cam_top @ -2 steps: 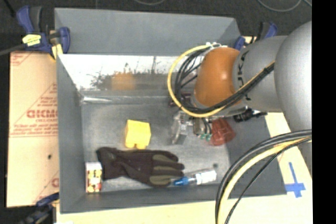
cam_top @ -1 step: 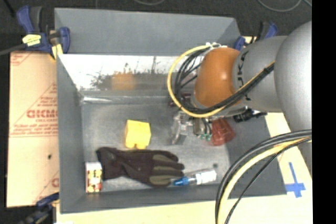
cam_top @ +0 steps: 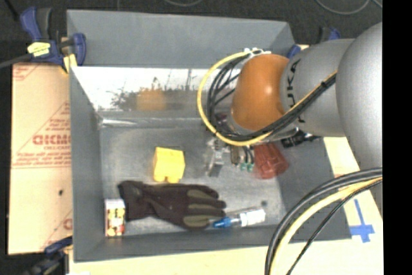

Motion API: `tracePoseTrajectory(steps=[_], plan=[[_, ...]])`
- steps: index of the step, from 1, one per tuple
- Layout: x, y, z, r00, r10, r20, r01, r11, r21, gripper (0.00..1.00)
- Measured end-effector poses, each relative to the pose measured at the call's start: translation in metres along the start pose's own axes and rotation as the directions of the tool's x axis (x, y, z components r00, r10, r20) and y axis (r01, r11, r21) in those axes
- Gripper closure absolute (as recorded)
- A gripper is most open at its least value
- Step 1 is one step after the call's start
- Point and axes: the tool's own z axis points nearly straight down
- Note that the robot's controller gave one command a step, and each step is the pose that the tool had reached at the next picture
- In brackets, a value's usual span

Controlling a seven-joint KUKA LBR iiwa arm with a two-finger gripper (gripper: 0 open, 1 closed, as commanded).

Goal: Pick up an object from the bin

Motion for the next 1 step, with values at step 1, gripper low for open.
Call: tracePoseTrajectory(steps=[1], plan=[[-0.0108, 0.0516, -0.0568, 1.0, -0.007, -0.006, 0.007, 1.0, 0.001, 1.0]])
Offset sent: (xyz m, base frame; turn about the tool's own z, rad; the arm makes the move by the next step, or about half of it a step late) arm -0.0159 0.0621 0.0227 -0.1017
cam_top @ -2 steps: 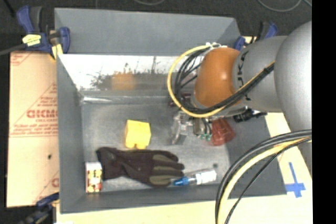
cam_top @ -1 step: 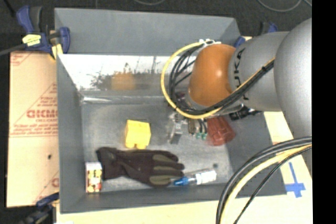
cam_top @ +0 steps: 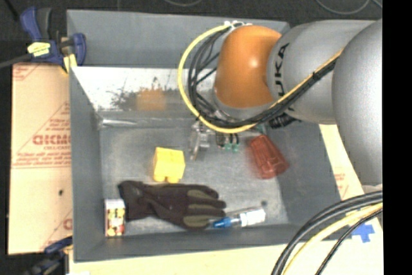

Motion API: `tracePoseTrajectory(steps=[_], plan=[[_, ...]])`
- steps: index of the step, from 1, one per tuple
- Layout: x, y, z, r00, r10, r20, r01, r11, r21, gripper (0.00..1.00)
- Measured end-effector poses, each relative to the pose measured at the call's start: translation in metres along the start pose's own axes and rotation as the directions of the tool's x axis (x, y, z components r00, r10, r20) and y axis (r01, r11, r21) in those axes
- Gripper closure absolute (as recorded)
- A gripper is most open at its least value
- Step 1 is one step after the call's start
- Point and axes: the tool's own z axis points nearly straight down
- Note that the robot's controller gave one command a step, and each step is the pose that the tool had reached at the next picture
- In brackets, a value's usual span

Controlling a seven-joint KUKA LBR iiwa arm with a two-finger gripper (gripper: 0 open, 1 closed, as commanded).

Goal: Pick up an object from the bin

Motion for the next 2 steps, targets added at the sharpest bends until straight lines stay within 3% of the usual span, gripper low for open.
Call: tracePoseTrajectory(steps=[1, 2], plan=[[0.006, 0.021, -0.025, 0.999, -0.033, 0.014, 0.034, 0.999, -0.005, 1.0], [0.056, 0.049, 0.037, 0.957, -0.289, -0.002, 0.289, 0.957, 0.001, 0.0]])
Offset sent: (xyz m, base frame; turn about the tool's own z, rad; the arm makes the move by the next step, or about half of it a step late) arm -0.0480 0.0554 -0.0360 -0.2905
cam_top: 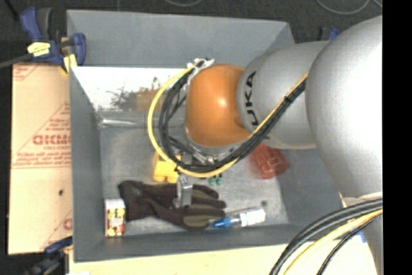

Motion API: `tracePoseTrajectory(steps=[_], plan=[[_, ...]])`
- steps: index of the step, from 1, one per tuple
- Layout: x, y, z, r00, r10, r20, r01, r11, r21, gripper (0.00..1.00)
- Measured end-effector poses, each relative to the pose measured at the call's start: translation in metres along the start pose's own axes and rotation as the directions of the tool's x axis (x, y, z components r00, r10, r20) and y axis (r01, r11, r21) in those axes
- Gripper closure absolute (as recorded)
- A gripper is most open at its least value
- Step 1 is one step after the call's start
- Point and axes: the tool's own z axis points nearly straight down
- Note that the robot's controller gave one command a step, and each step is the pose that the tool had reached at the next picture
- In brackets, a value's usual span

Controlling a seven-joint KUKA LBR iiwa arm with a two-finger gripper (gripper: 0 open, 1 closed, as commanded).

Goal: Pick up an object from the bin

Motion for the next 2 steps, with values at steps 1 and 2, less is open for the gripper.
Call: tracePoseTrajectory(steps=[1, 2], plan=[[-0.001, 0.0, -0.002, 1.0, 0.002, 0.004, -0.002, 1.0, -0.001, 0.0], [-0.003, 0.029, 0.025, 0.999, 0.031, 0.036, -0.031, 0.999, -0.006, 1.0]])
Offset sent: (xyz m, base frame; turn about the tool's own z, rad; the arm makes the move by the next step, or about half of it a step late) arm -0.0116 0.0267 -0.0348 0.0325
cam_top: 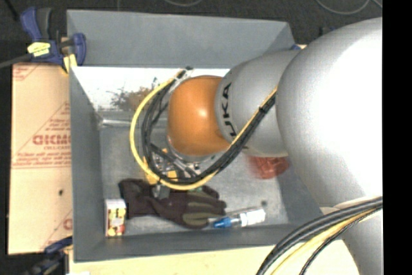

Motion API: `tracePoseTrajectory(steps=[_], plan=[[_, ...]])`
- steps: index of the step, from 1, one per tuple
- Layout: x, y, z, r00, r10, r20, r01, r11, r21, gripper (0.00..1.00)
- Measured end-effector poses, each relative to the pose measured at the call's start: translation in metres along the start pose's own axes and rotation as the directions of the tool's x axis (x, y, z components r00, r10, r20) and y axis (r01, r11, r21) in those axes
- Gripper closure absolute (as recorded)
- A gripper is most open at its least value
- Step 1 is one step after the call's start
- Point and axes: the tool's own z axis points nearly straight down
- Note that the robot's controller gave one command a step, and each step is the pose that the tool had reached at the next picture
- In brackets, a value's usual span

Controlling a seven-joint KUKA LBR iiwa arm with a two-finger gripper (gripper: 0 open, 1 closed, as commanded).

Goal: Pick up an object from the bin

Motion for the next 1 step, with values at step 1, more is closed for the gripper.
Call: tracePoseTrajectory(steps=[1], plan=[[0.0, 0.0, 0.0, 1.0, 0.0, 0.0, 0.0, 1.0, 0.0, 1.0]])
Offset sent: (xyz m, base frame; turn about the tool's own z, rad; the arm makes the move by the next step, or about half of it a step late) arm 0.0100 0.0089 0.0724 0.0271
